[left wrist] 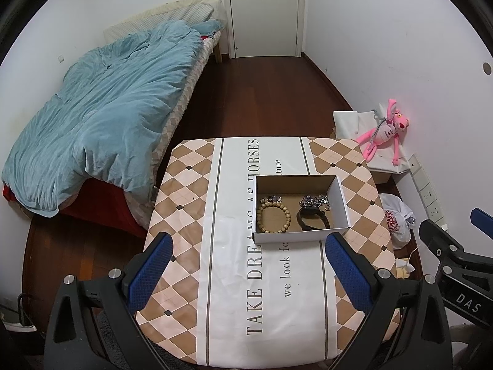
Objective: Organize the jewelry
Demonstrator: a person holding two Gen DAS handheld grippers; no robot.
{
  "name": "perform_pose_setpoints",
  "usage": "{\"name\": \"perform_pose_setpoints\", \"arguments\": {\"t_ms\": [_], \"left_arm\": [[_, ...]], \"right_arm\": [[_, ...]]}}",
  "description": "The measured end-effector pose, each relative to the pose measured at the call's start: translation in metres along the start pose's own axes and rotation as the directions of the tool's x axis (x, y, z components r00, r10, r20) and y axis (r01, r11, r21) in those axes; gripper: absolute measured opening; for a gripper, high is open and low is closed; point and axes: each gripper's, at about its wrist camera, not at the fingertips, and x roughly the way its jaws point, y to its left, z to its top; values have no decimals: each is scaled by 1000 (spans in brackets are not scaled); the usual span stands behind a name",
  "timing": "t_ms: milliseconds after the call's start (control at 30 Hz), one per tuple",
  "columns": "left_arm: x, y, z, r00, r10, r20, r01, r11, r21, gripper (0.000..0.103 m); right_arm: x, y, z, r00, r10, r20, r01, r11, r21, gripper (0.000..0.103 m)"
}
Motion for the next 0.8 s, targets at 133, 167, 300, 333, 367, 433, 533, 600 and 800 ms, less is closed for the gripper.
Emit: {"name": "perform_pose_setpoints", "arguments": {"t_ms": [133,167,300,333,367,433,533,600,800], "left_arm": [[0,-2,0,1000,0,0,0,1000,-1,101],[-1,-1,0,1000,0,0,0,1000,-1,101],[-1,-1,0,1000,-1,-1,1,1000,-1,101],[0,-2,0,1000,-1,-3,1,1000,-1,101],[1,-3,0,1000,-2,-4,2,1000,-1,101],[1,-6,0,1000,-4,-6,4,1000,0,101],[1,-5,-1,1000,-4,-5,4,1000,0,101],[1,-5,-1,1000,-4,-6,4,1000,-2,101],[0,-4,-1,1000,-5,-2,5,1000,-8,101]], "right_arm": [[0,0,0,1000,-1,1,1,1000,0,103],[0,0,0,1000,-2,1,2,1000,-1,103],[0,0,1,1000,-3,1,3,1000,0,103],[0,0,0,1000,-3,0,3,1000,1,103],[0,0,0,1000,-3,0,3,1000,1,103],[0,-1,1,1000,-4,1,4,1000,-2,103],[0,-1,1,1000,-4,1,4,1000,-3,103],[0,-1,0,1000,-3,1,3,1000,-2,103],[-1,-1,0,1000,-2,-1,2,1000,-3,103]]}}
